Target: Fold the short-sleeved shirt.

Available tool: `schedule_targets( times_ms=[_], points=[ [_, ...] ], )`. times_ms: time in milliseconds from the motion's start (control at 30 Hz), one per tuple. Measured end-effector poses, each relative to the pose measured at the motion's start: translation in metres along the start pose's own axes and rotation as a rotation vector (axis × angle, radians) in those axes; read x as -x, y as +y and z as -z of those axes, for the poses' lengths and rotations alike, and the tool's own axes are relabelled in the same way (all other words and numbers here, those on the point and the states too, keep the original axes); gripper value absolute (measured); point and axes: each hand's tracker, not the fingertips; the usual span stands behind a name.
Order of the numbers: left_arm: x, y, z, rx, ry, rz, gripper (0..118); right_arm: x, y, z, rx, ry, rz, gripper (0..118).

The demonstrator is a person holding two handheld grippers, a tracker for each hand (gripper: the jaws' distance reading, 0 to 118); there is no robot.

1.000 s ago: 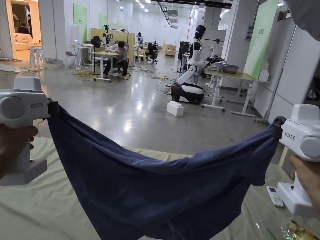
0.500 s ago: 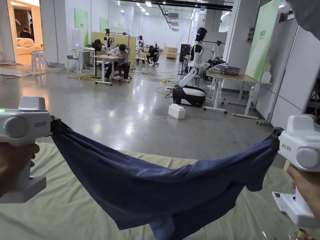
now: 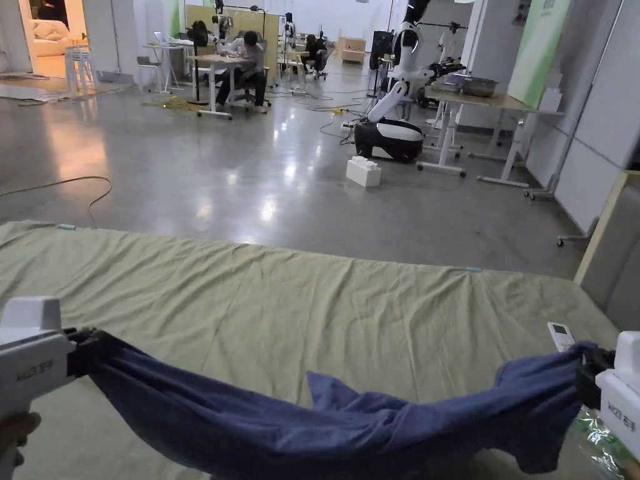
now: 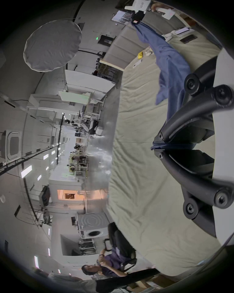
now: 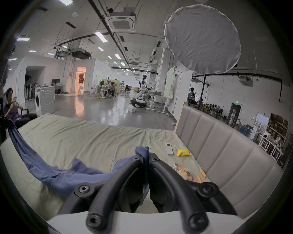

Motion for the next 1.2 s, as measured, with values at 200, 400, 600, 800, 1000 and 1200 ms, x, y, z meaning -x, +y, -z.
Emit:
schedule_targets(
  times_ms=[200,400,600,800,1000,1200],
  points=[
    [0.021,-0.085,-0.024,0.135,-0.01,-0.047,6,0.013,-0.079,-0.034,0.121,0.014,0.0,5],
    [0.042,-0.146,-0.015,0.276,0.06,-0.1,6,0.033,-0.146,-0.048,0.221,0.007,-0.05,5],
    [0.05,-0.171,0.0,0.334,0.101,-0.103,7,0.039,-0.176,-0.046,0.291,-0.001,-0.045,5],
    [0.05,-0.162,-0.004,0.328,0.206,-0.029,28,0.041,-0.177,-0.055,0.269,-0.006,-0.062,23],
    [0.037,-0.143,-0.017,0.271,0.223,-0.026,56,0.067,-0.153,-0.066,0.143,0.035,-0.07,79],
    [-0.006,-0.13,-0.016,0.11,0.118,-0.011,55,0.112,-0.114,-0.075,-0.048,0.097,0.0,79]
  ],
)
